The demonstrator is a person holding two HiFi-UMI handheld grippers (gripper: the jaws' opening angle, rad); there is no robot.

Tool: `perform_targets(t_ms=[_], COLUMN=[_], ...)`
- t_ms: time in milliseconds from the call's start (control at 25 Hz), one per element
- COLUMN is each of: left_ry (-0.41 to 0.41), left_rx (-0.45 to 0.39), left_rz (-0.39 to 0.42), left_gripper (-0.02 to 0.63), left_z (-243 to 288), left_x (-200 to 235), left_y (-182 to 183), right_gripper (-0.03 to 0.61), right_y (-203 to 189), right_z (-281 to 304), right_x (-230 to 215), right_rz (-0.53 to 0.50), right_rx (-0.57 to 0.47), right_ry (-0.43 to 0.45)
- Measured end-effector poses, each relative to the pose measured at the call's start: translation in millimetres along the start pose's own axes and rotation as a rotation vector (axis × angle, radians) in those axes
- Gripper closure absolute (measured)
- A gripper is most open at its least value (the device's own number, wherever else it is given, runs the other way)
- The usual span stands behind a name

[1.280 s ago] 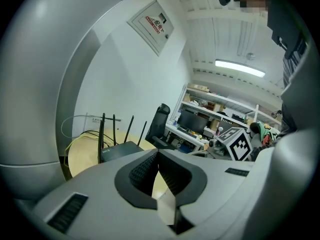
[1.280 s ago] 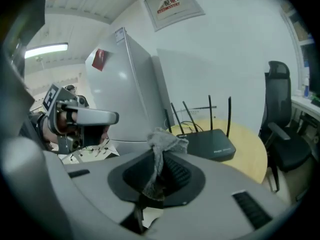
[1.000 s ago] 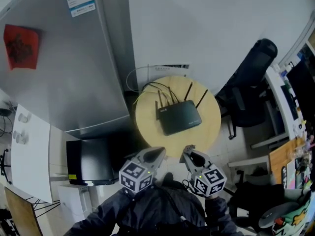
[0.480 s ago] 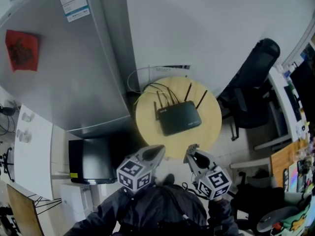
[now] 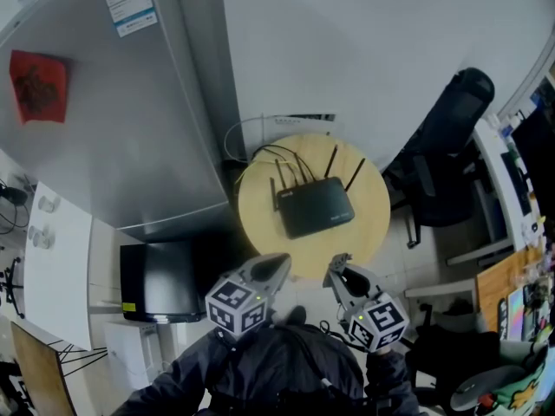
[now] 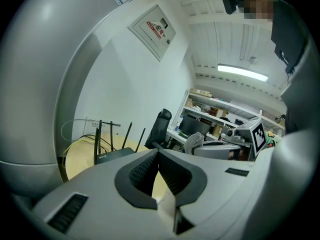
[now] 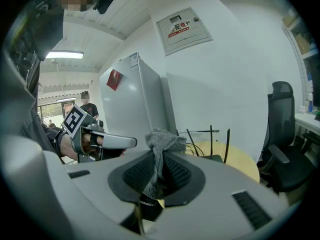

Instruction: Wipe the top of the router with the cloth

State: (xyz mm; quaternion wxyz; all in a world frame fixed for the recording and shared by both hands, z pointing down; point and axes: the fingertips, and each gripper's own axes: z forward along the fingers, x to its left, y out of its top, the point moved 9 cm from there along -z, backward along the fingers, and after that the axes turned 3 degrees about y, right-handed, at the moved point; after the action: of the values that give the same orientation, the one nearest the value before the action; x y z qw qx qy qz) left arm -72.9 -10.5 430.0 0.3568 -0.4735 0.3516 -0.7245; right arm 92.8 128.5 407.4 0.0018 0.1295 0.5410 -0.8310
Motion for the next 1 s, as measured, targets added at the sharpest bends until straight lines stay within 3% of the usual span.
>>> perform_targets(t_ms=[1000], left_ry=[0.001], left_rx=[-0.004], left_rz=[-0.008], left_gripper=[0.612], left_z=[0.2], left_x=[14.9], left_y=[2.1], right_gripper=[0.509], right_y=[4.5], right_z=[13.8], right_x=[1.1], right_rz=[-0.001], right_rx=[0.006], right_ry=[0.003])
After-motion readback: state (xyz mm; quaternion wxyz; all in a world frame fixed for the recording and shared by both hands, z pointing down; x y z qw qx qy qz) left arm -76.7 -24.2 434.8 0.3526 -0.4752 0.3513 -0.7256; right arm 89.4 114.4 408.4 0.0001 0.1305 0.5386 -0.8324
